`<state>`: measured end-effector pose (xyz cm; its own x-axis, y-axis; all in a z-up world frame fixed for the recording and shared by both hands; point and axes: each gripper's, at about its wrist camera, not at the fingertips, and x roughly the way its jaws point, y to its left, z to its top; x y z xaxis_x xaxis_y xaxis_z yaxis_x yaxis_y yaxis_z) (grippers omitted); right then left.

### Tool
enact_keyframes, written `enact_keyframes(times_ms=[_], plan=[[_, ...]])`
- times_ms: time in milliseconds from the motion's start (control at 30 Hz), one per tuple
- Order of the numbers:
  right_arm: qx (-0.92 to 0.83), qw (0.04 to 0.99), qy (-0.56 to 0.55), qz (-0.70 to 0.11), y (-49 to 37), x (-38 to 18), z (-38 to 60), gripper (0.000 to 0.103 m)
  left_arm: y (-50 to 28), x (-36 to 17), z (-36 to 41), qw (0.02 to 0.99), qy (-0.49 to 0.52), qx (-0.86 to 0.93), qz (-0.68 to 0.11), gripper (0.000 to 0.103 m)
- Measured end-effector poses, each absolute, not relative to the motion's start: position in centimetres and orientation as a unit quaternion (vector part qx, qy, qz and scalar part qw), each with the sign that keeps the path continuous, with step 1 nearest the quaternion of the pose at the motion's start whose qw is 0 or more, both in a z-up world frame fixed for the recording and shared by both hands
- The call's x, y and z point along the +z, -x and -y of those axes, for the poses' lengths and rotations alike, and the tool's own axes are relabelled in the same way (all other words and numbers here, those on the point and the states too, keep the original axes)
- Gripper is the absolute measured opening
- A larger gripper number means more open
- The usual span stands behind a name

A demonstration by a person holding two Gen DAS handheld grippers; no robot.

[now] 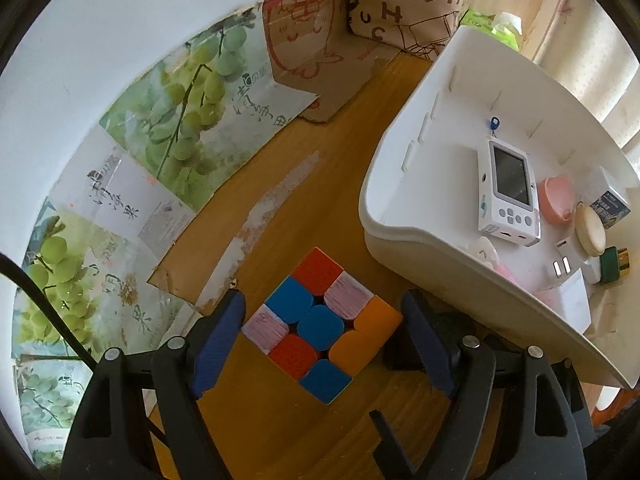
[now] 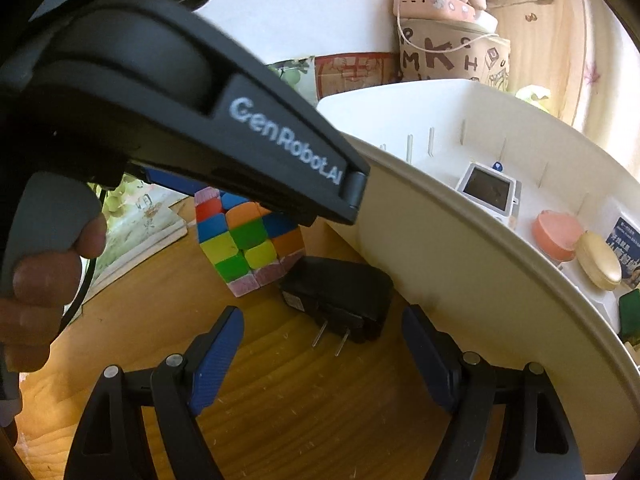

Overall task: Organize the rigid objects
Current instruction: 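Grasp the Rubik's cube with the left tool while the right tool grasps the black charger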

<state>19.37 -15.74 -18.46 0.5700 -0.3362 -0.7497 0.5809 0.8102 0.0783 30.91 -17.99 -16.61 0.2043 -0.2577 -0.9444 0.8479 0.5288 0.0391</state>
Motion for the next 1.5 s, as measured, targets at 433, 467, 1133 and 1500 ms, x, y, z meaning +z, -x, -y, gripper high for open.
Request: enact_keyframes(times_ms=[433,467,1133,1500], plan=[[-0.262,0.86,-0.148,-0.411,-20.0,-19.7,15.5,0.082,-31.9,-16.7,16.0,0.74,-0.236,-0.344,-0.528,0.077],[-0.263,0.859,-0.146,-0.415,-20.2,-19.8,15.5,0.082,-32.1,-16.4,15.4,0.745,-0.223,-0.337,-0.531,0.076],[-0.253,0.858,-0.117,-0.432,-23.0,-20.0,16.2,0.082,-30.2,-13.0,-0.2,0.799,-0.04,-0.206,-0.563,0.069],[-0.239,0.86,-0.111,-0.436,-23.4,-20.0,16.1,0.073,-24.9,-11.1,-7.9,0.812,0.034,-0.146,-0.564,0.069]])
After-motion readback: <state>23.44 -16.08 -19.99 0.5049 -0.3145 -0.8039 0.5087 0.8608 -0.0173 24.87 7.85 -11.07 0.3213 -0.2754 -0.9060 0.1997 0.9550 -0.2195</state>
